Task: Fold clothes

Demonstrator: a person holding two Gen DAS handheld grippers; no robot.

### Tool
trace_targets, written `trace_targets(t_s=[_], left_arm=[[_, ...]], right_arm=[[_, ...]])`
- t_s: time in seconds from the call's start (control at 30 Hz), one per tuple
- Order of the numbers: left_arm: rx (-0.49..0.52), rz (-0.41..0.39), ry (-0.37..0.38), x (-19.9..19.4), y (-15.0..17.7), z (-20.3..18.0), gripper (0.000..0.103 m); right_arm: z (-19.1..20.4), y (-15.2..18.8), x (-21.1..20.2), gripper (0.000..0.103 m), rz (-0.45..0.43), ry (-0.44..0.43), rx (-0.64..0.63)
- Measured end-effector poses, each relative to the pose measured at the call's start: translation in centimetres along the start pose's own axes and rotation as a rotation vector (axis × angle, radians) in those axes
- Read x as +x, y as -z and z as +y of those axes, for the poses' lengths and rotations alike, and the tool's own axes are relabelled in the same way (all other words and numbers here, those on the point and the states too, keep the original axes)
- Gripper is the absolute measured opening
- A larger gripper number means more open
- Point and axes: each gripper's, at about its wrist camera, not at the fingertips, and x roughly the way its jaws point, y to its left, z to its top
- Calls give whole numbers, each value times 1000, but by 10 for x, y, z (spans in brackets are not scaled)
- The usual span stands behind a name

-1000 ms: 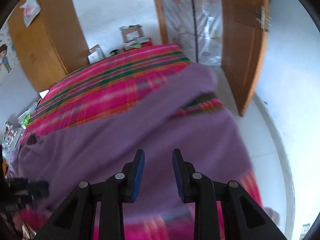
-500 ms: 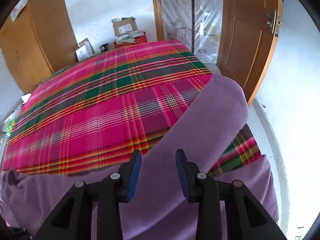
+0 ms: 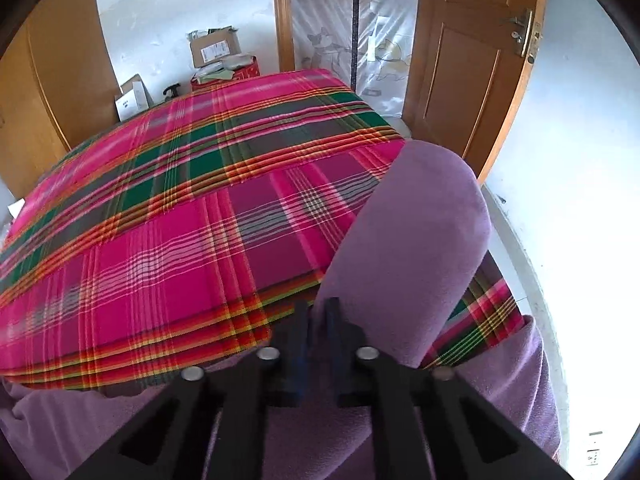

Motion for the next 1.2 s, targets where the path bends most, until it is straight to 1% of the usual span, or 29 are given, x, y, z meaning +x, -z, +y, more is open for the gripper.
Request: trace_targets(t_s=[0.23, 0.43, 0.53, 0.73, 0.8, 0.93, 0.97, 1.0, 1.2], left_arm=[[30, -14, -59, -1, 4, -11, 27], [124, -28, -170, 3, 10, -32, 27], [138, -37, -196, 4, 11, -36, 27], [120, -62, -183, 2, 10, -34, 27], [120, -82, -178, -1, 10, -36, 12], [125, -119, -171, -11, 10, -40, 11], [125, -125, -169, -12, 10, -41, 9], [125, -129, -167, -13, 9, -42, 8], [132, -159, -126, -25, 8, -47, 8]], right_arm=[[-26, 6, -32, 3, -87, -26, 63], [-53, 19, -61, 3, -149, -33, 99], [-68, 27, -72, 3, -174, -43, 123], [-89, 38, -73, 3, -185, -78, 177], [-95, 41, -75, 3, -192, -92, 189], [-101, 45, -88, 3, -236, -105, 191], [-103, 46, -93, 3, -254, -103, 188], [-104, 47, -98, 3, -268, -107, 188], [-114, 59, -125, 3, -328, -111, 194]])
